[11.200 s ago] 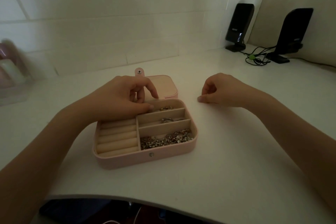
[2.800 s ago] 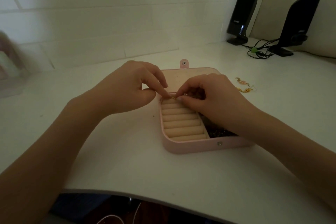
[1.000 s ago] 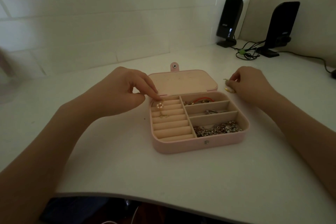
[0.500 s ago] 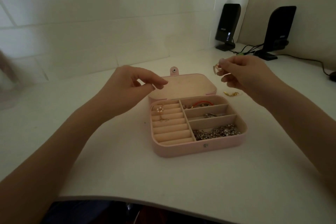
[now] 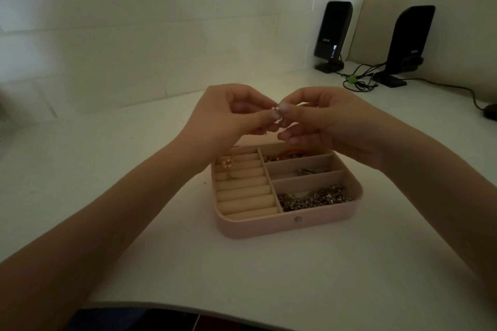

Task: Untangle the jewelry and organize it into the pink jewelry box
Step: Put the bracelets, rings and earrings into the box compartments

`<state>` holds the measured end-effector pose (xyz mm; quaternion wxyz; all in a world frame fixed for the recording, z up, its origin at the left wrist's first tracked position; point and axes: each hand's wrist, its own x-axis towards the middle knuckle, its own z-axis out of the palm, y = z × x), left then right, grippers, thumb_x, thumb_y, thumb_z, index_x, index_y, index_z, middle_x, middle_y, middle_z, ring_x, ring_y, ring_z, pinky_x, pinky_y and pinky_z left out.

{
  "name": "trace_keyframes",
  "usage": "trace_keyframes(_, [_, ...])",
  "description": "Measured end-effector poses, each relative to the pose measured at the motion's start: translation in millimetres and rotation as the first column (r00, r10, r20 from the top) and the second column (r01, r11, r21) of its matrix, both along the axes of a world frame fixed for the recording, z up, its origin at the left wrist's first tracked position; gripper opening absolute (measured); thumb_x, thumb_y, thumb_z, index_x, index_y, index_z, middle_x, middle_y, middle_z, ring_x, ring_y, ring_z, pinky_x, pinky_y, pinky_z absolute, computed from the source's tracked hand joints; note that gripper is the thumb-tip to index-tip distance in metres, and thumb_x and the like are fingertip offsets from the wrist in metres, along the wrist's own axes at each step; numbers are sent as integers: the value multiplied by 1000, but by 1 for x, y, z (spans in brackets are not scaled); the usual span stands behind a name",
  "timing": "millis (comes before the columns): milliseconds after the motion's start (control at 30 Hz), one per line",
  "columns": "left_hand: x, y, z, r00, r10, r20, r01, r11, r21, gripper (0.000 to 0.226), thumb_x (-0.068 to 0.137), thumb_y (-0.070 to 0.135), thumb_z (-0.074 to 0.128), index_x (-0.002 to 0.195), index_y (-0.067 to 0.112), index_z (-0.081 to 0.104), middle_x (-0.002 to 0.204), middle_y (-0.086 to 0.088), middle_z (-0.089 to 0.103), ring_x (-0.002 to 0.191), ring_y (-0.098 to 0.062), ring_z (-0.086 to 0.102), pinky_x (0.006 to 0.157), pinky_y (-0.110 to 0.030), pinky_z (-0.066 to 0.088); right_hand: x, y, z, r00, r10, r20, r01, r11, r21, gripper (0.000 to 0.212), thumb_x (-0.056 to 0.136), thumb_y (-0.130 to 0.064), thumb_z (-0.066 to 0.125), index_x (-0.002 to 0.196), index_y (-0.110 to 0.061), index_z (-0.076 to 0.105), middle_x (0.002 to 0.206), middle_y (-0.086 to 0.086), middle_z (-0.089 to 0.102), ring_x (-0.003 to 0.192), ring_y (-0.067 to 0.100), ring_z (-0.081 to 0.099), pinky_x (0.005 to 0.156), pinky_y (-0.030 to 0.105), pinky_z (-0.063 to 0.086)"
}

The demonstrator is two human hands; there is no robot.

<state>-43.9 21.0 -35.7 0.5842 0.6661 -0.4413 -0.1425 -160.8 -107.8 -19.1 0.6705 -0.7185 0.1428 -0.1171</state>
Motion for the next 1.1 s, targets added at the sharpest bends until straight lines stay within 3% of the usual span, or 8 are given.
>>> trace_keyframes(100, [2,2,-2,999,36,-8,-36,999,-21,6,76,11,73,80,11,70,70,-3,73,69,-14,71,67,-22,56,0,4,-1,1000,27,-15,-27,1000,3,27,76,-11,69,101,-6,62,81,9,71,70,17,70,61,22,57])
trace_keyframes(233, [3,7,-1,998,44,-46,-45,999,-23,1,79,10,70,79,10,69,67,-3,72,66,-13,69,67,-22,55,1,9,-3,1000,-12,-26,9,993,-121,22,80,-1,67,101,-6,63,77,7,69,63,11,66,54,17,52])
trace_keyframes(400, [3,9,-1,998,45,-44,-46,999,-29,3,78,9,71,78,11,68,66,-3,71,65,-14,69,67,-23,56,4,11,-4,988,-118,-105,89,965,-246,14,81,-21,69,94,-14,66,68,-2,68,54,5,61,48,16,49])
trace_keyframes(533, [3,9,-1,994,98,44,-96,994,-52,7,77,10,72,75,14,67,64,0,71,64,-14,69,68,-23,56,4,10,-2,957,-252,-147,203,937,-285,20,93,-26,54,87,-13,67,64,0,64,47,8,55,38,16,40])
trace_keyframes(700, [2,10,-4,966,149,212,-138,988,-65,7,78,15,73,77,17,67,67,3,70,66,-13,70,64,-28,57,1,17,1,971,-123,-204,81,975,-206,38,91,-40,54,78,-9,72,54,1,59,39,8,45,33,16,32])
trace_keyframes(833, [3,9,-5,950,170,261,-151,984,-91,7,78,12,73,77,17,67,68,3,69,66,-14,68,64,-25,55,1,22,-3,982,-43,-186,16,990,-143,33,88,-38,58,90,-9,72,54,-1,58,36,5,42,31,14,31])
trace_keyframes(967, [2,9,-5,950,171,263,-150,984,-99,8,77,11,73,76,16,67,69,4,69,67,-13,68,64,-23,53,4,24,-10,988,-54,-144,43,996,-77,21,88,-27,62,90,-8,71,52,-3,55,36,3,42,31,14,32])
trace_keyframes(1100, [4,10,-2,972,144,183,-127,987,-102,9,77,10,73,76,16,66,67,3,70,66,-15,70,67,-24,56,2,21,-9,988,-90,-126,76,990,-116,18,89,-25,61,90,-11,72,54,-3,56,38,4,45,33,14,35])
